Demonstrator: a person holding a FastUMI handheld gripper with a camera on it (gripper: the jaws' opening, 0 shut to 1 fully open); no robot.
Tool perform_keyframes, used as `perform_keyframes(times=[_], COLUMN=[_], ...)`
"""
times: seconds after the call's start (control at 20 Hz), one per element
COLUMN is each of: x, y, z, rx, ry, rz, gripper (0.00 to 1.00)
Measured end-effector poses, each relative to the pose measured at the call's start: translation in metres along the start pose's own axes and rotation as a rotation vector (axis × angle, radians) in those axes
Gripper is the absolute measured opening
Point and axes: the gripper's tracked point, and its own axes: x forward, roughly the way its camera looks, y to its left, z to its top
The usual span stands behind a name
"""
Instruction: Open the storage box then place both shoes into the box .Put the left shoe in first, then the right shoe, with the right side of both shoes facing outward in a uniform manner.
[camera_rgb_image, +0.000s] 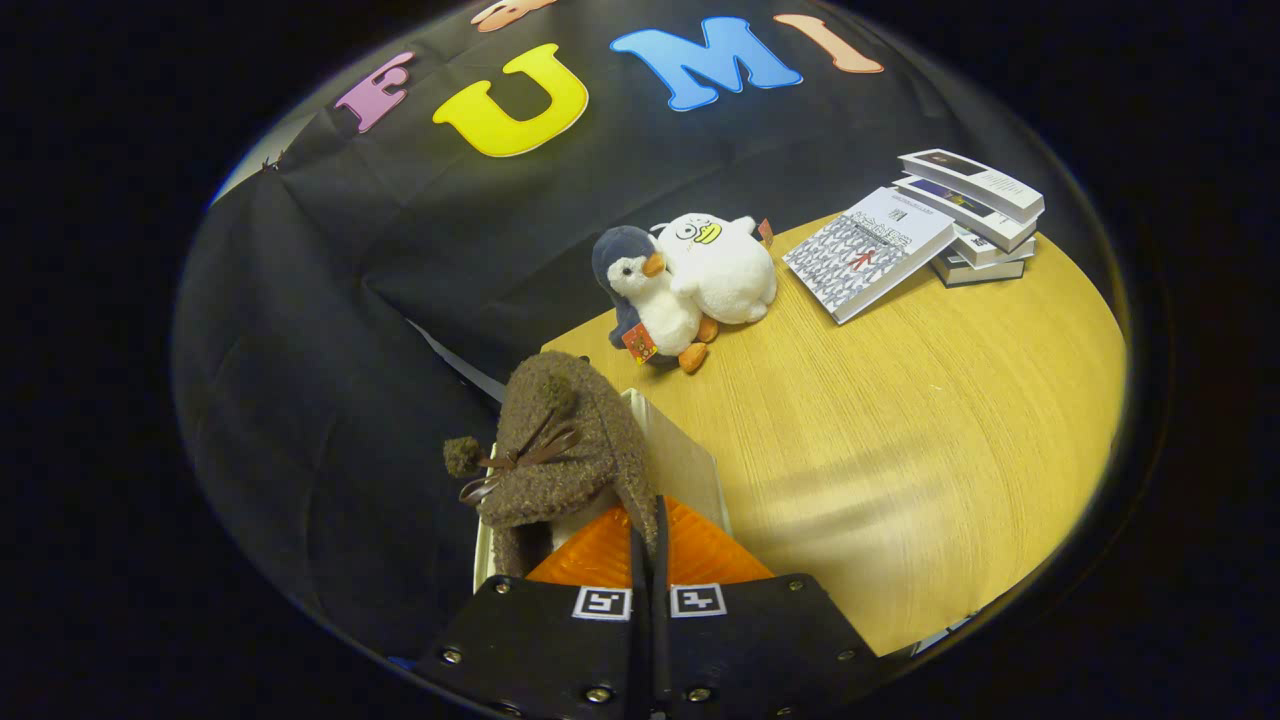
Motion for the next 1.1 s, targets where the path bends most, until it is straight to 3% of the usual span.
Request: perform_keyframes(times=[0.3,0.55,0.65,0.7,0.75,0.8,0.85,1.1], x=[0.002,0.017,0.011,0.006,-0.001,-0.011,-0.022,-0.102], y=[0.027,0.02,0.026,0.024,0.02,0.018,0.018,0.005], z=[-0.004,-0.034,-0.029,-0.023,-0.014,-0.007,0.004,0.062], rx=[-0.026,-0.054,-0.058,-0.076,-0.107,-0.142,-0.179,-0.385], ry=[-0.029,0.009,-0.003,-0.02,-0.038,-0.061,-0.097,-0.336], rz=[0.037,0.007,0.039,0.043,0.037,0.034,0.044,0.072], gripper=[0.0,0.04,0.27,0.49,0.6,0.88,0.95,0.98])
